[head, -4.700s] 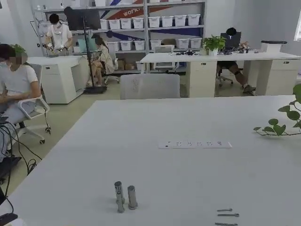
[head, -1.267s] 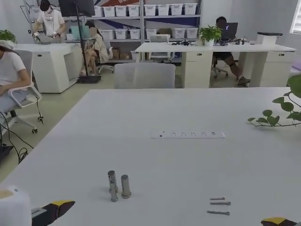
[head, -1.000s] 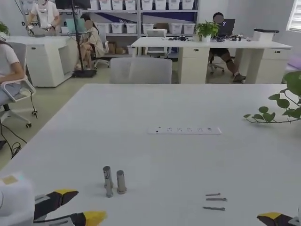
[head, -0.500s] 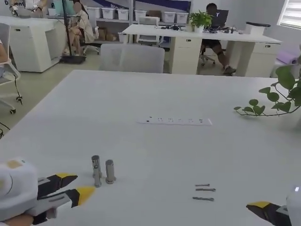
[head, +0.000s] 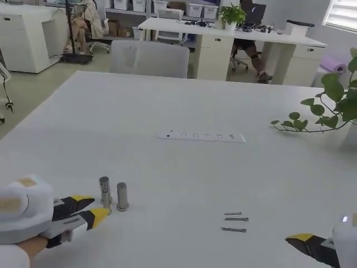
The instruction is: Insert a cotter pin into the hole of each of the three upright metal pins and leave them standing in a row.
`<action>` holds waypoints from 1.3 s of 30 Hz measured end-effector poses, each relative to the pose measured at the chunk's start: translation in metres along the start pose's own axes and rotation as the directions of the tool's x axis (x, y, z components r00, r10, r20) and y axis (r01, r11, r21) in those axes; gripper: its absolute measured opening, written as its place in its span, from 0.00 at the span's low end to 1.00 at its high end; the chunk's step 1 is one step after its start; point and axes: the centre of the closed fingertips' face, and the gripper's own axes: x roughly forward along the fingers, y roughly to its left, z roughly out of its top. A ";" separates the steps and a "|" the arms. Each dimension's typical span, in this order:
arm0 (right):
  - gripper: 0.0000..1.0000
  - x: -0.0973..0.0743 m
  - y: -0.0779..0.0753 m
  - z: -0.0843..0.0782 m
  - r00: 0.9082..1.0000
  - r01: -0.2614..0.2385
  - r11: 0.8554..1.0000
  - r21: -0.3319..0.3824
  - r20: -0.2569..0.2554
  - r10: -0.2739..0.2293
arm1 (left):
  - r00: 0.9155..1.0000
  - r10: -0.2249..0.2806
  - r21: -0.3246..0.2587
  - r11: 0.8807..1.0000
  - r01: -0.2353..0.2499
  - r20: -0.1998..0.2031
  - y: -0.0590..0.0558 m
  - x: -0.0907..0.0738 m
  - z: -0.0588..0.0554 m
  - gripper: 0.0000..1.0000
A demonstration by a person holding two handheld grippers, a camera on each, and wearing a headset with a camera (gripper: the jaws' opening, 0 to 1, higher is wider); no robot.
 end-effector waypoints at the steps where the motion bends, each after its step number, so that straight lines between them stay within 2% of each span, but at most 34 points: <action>1: 0.93 0.001 0.000 0.000 1.000 -0.001 1.000 -0.001 -0.004 0.001 | 1.000 -0.001 0.003 1.000 0.001 -0.001 0.000 0.003 0.000 0.25; 9: 0.93 0.002 0.001 0.000 1.000 -0.003 1.000 -0.002 -0.018 0.003 | 1.000 -0.021 0.051 0.998 0.021 -0.014 0.001 0.018 -0.002 0.18; 13: 0.93 0.002 -0.001 -0.002 1.000 0.002 1.000 -0.004 -0.024 -0.002 | 1.000 -0.028 0.056 0.998 0.028 -0.012 0.002 0.022 -0.001 0.15; 22: 0.93 0.002 0.000 -0.006 0.999 0.003 1.000 -0.003 -0.035 -0.003 | 0.999 -0.036 0.066 0.997 0.038 -0.024 0.003 0.025 -0.004 0.07; 27: 0.93 0.003 0.001 -0.007 0.999 0.002 1.000 -0.013 -0.040 -0.002 | 0.999 -0.042 0.075 0.996 0.043 -0.019 0.003 0.025 -0.004 0.07; 30: 0.93 0.004 0.000 -0.006 0.999 0.001 1.000 -0.014 -0.036 -0.002 | 0.998 -0.054 0.059 0.997 0.055 -0.015 0.002 0.023 -0.005 0.07; 35: 0.93 0.004 0.000 -0.006 1.000 0.001 1.000 -0.014 -0.031 -0.002 | 0.995 -0.102 0.080 0.991 0.103 -0.019 -0.007 0.019 -0.007 0.06; 39: 0.93 0.004 0.001 -0.007 1.000 -0.001 1.000 -0.013 -0.029 0.000 | 0.988 -0.153 0.100 0.983 0.155 -0.026 -0.019 0.014 -0.007 0.06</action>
